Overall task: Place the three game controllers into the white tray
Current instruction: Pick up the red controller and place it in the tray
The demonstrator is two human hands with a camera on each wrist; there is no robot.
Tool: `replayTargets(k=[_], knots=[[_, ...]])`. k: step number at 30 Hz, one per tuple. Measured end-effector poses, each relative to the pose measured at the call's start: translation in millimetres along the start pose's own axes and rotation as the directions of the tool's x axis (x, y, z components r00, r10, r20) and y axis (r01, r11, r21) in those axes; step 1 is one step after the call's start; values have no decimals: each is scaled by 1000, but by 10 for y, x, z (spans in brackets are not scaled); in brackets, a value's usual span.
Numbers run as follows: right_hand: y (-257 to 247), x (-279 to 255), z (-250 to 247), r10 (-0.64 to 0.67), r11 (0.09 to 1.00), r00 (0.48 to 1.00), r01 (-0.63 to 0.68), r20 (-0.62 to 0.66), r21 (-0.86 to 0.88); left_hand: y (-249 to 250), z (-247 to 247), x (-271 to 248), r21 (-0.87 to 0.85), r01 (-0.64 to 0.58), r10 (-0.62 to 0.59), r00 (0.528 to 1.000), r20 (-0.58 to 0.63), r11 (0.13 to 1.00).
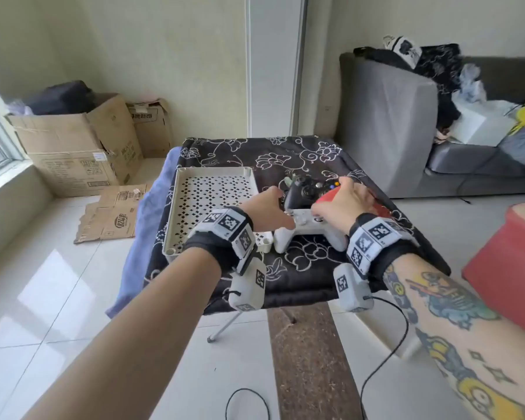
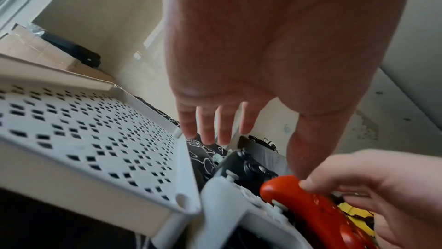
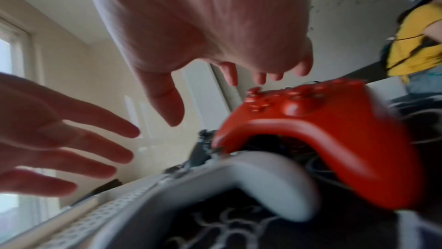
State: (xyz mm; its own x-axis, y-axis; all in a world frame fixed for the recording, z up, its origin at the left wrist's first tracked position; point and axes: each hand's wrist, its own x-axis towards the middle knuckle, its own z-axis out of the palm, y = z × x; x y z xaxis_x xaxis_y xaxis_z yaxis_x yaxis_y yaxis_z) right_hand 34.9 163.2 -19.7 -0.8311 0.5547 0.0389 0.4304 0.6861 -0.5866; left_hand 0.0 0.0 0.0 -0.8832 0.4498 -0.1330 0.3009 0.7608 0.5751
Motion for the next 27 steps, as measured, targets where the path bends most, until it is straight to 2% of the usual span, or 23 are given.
replayTargets(k=[4,8,12,19,23,27], knots=[[325,71,-118,130,985,991,-133,-35,-106,87,139,73,50,-13,12,1000,22,999],[565,183,-167,229,964,973,-220,44,-150,159,217,119,56,-18,17,1000,22,998],[662,182,-176,252,965,960,-239,119,-110,159,234,127,35,8,-8,1000,22,999],[650,117,-171,201,979,979,-200,20,-38,148,231,4,64,-7,7,1000,3,998],[618,38,-289,78,995,992,-83,-101,-49,150,175,-112,66,-15,15,1000,-8,998],[489,-70,-493,-16,1000,981,15,-193,-11,172,80,-269,34,-6,7,999,-31,999]])
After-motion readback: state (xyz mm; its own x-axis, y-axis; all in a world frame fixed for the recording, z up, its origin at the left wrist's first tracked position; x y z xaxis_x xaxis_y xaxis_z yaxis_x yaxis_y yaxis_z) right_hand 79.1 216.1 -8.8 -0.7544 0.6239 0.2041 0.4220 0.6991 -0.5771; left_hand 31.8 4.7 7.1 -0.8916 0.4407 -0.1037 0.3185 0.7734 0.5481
